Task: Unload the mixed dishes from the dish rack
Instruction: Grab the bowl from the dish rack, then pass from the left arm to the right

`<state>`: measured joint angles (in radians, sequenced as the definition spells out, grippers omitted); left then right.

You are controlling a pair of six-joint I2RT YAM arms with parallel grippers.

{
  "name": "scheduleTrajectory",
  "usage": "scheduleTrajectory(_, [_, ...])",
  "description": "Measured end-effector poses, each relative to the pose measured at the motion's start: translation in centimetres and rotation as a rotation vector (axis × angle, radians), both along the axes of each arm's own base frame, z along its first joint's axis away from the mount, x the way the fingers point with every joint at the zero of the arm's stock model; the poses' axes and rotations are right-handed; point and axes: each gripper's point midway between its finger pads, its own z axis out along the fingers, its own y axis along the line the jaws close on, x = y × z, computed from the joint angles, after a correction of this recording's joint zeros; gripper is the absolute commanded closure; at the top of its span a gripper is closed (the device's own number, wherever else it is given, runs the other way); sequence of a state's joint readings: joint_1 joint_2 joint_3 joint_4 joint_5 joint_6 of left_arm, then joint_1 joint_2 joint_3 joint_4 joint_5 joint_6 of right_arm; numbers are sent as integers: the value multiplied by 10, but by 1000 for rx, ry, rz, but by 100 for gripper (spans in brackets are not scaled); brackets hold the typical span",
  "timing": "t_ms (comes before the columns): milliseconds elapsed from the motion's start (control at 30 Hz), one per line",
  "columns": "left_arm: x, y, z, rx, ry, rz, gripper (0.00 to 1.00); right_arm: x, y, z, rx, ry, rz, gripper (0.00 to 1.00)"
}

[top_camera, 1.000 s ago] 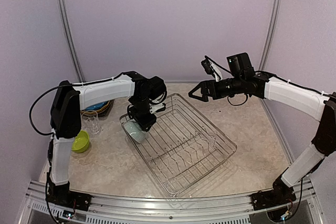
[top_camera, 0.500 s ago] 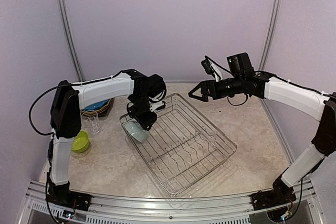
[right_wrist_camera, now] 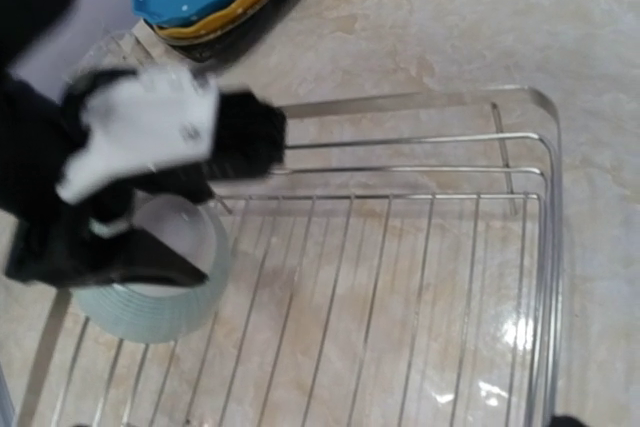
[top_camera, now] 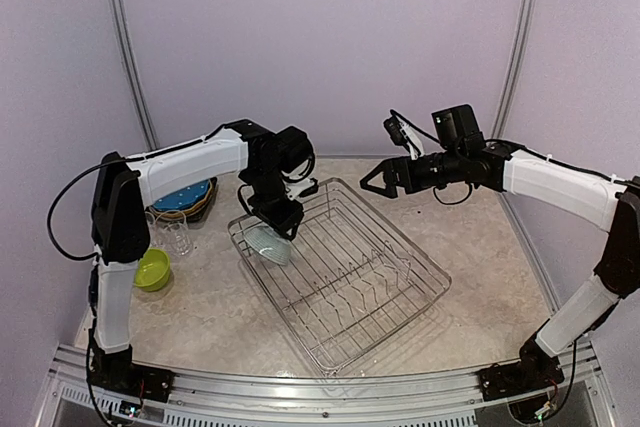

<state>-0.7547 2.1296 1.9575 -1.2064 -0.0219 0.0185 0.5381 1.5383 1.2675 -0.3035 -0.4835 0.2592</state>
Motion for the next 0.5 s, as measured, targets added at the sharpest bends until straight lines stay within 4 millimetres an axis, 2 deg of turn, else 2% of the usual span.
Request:
scheduleTrajectory(100, [3,-3,12,-57,11,32,78,-1,-2,-3,-13,-12,1,4])
scheduleTrajectory(200, [8,-3,27,-124,21,77,78,-2,-6,2,-21,-50,-3,4])
scheduleTrajectory(367, [16,-2,49,-238,53,150,78,-10,-9,21,-31,-171,-9,5])
scheduleTrajectory(500, [23,-1,62,-318,87,206,78,-22,-3,31,-52,-284,5,7])
